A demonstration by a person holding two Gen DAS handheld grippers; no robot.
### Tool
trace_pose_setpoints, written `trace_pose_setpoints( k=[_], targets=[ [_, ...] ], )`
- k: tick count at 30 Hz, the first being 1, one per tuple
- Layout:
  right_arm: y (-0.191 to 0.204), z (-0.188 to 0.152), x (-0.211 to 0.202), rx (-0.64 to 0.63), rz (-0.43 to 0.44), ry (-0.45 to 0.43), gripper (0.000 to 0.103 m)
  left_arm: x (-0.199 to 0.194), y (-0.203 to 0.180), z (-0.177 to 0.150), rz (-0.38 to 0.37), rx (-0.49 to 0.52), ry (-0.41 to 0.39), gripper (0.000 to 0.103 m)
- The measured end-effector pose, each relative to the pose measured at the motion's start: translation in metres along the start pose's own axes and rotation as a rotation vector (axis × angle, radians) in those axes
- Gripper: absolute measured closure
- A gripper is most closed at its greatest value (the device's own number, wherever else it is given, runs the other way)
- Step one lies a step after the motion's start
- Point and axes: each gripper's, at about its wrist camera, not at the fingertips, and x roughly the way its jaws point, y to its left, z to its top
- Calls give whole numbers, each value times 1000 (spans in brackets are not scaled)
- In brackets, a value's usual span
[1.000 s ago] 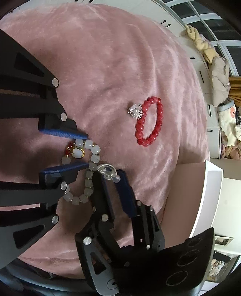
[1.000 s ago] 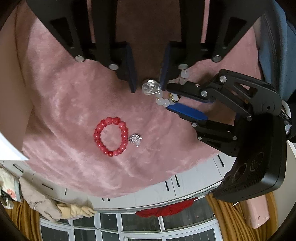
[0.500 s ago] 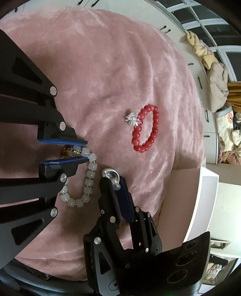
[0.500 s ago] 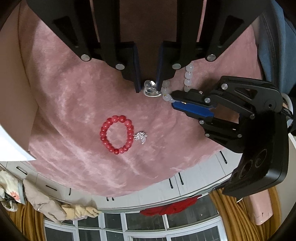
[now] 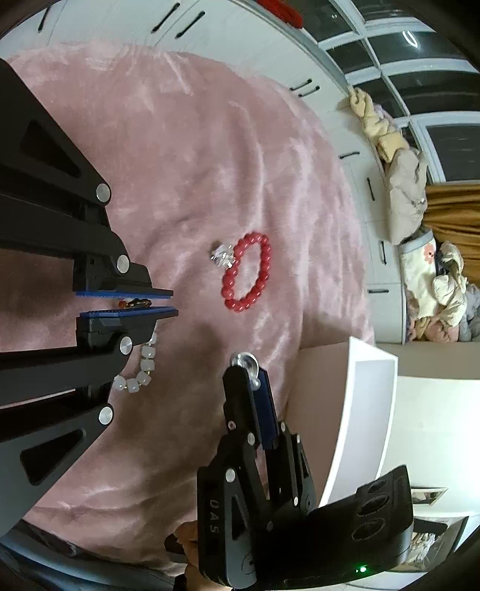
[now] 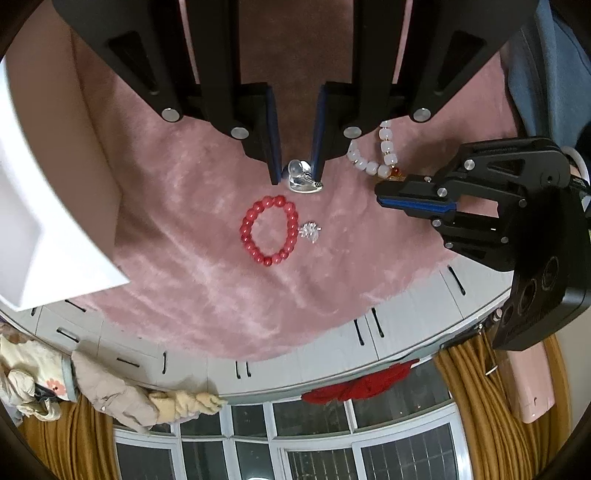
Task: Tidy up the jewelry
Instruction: 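Carry the white bead bracelet and silver heart charm over the white box with both tools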
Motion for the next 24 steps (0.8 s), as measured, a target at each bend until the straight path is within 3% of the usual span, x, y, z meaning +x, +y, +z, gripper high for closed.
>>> trace_pose_setpoints(
  k=[17, 24],
  targets=[
    [-13, 26, -70, 61, -40, -158, 86, -51, -1, 42, 46, -31, -66, 94],
    [-23, 32, -104, 77, -75, -210, 86, -70, -12, 76, 71, 10, -93, 94]
  ],
)
